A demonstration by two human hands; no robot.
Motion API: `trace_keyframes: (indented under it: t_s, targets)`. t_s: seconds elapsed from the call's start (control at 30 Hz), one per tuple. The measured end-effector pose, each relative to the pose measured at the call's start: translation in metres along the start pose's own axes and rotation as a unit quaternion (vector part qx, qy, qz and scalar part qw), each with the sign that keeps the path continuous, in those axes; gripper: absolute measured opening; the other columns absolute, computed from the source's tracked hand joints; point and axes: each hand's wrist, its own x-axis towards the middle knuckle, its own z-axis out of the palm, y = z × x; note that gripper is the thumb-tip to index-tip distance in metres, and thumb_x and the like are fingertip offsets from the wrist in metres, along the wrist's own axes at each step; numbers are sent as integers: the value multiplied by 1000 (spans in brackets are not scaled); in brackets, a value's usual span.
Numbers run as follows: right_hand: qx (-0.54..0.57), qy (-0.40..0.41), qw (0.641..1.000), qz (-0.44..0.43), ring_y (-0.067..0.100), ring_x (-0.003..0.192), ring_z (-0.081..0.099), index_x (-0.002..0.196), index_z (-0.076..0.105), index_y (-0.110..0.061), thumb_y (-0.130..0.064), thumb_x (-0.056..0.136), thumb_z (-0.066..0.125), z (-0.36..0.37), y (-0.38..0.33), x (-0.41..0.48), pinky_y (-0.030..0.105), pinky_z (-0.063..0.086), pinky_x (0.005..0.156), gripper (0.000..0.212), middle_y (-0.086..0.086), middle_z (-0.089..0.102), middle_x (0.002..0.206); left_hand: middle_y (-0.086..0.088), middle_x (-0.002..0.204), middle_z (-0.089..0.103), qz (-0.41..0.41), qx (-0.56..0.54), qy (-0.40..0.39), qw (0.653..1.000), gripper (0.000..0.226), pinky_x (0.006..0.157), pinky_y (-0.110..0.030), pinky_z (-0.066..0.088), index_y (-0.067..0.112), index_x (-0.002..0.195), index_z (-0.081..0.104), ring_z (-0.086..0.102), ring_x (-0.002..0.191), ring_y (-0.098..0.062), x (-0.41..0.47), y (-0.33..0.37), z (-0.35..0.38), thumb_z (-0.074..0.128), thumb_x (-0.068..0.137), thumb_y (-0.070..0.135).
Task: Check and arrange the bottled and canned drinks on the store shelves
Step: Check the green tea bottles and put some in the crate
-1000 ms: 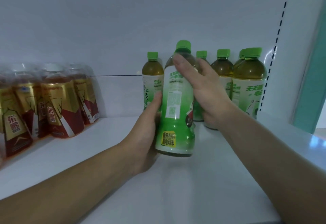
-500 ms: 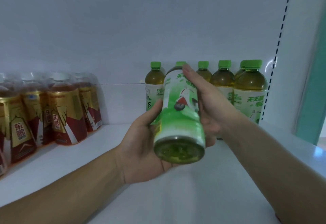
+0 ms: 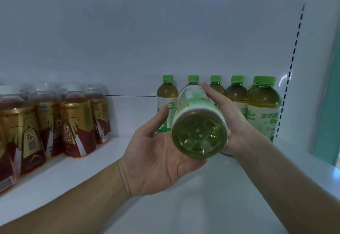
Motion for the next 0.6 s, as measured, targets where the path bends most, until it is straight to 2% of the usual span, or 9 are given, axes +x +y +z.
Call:
trace_keyframes:
  t_s: [0.03,0.07,0.13,0.2,0.27,0.33,0.4,0.5,0.6]
  targets:
    - [-8,-17,1000,-6,27,84,57,87,81,-6,-56,89,63,0,0,-1,43,24,120,53,12,69,86,-22,155,35,4,37,-12,999,82,96,-42,55,4,149,40,43,132,-33,0,0,-2,62,90,56]
    - [-19,-27,999,-19,29,85,58,88,80,-8,-54,89,62,1,-1,-2,46,27,117,49,12,69,86,-22,141,52,8,82,-15,996,82,91,-43,57,6,140,54,56,122,-34,1,0,-3,73,80,57]
    - [-45,-47,995,-79,29,84,63,97,76,-11,-44,85,64,4,-2,-3,47,46,98,37,11,69,89,-15,121,70,23,234,49,971,79,83,-39,59,12,122,69,70,105,-30,2,-3,-4,89,59,55]
    - [-82,-64,982,-159,27,89,65,106,71,-12,-32,77,70,7,-2,-6,45,50,88,36,11,71,97,-5,113,74,48,407,152,900,66,82,-26,58,19,116,69,72,102,-19,4,-6,-6,93,59,42]
    - [-126,-81,964,-219,25,97,67,111,68,-13,-21,69,71,8,1,-6,47,51,92,43,11,72,109,4,108,75,73,497,222,836,48,84,-19,55,24,114,66,71,99,-8,7,-6,-12,89,71,18]
    - [-171,-122,945,-250,24,100,68,116,65,-13,-12,59,75,7,5,-4,41,56,90,57,9,73,112,9,106,75,103,526,261,803,51,84,-20,56,24,115,64,70,97,-5,9,-4,-19,85,73,5]
    - [-202,-159,933,-254,23,99,69,122,60,-9,-12,58,75,6,8,-2,35,57,84,66,8,72,112,10,102,76,134,528,282,790,54,76,-17,55,20,115,64,70,92,-2,10,-3,-26,84,71,-2]
    - [-209,-162,930,-256,22,100,69,121,60,-10,-8,59,75,6,10,-2,33,57,83,64,8,72,114,11,100,75,151,532,294,779,57,71,-13,52,19,117,62,68,89,1,11,-4,-32,86,68,-1]
    - [-220,-125,934,-252,21,101,69,120,61,-15,-2,68,71,7,10,-2,33,56,87,55,6,73,116,21,101,72,154,550,299,764,66,79,-18,55,31,117,58,66,94,2,12,-5,-35,90,66,5]
